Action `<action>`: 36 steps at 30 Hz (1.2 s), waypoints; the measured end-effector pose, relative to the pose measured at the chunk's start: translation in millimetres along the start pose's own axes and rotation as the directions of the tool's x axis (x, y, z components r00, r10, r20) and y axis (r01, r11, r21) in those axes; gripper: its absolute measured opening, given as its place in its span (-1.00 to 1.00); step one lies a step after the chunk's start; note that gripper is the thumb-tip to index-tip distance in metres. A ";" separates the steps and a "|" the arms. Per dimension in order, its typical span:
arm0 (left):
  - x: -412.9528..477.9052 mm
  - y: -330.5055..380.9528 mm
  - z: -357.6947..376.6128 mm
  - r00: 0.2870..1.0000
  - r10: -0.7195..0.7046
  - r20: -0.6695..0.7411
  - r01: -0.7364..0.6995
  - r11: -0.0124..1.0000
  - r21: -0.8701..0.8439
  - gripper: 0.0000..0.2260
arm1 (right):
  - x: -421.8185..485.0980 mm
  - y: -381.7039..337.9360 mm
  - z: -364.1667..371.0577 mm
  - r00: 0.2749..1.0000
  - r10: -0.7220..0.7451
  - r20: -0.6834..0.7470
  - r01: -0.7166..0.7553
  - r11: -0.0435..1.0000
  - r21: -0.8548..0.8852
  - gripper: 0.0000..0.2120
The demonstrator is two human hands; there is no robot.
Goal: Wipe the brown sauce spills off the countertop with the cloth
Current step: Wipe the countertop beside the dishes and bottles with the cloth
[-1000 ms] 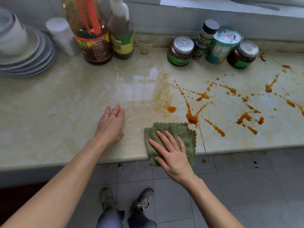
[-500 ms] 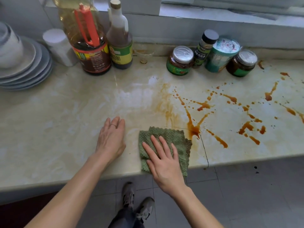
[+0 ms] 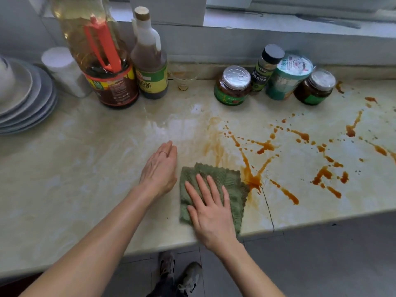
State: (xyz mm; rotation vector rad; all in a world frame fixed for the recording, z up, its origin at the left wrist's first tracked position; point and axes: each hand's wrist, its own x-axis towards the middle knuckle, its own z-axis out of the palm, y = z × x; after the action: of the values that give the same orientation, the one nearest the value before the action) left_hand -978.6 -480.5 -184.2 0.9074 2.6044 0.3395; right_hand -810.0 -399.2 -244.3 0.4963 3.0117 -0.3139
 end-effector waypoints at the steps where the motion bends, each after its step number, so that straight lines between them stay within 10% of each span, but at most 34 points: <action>1: 2.5 0.2 -0.3 1.000 0.003 0.007 -0.003 1.000 0.003 -0.35 | 21.9 2.3 -5.2 1.000 0.013 0.002 -0.013 1.000 0.000 -0.48; 36: 27.1 0.0 -10.0 0.966 0.017 0.259 -0.039 0.996 0.078 -0.29 | 164.2 -3.1 -29.4 0.967 0.251 -0.047 -0.252 0.967 -0.023 -0.44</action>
State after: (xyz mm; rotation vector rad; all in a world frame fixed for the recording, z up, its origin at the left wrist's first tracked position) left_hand -1002.4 -464.3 -182.0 0.9477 2.3815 0.1119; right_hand -967.3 -345.0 -232.3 0.8827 2.9418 -0.2446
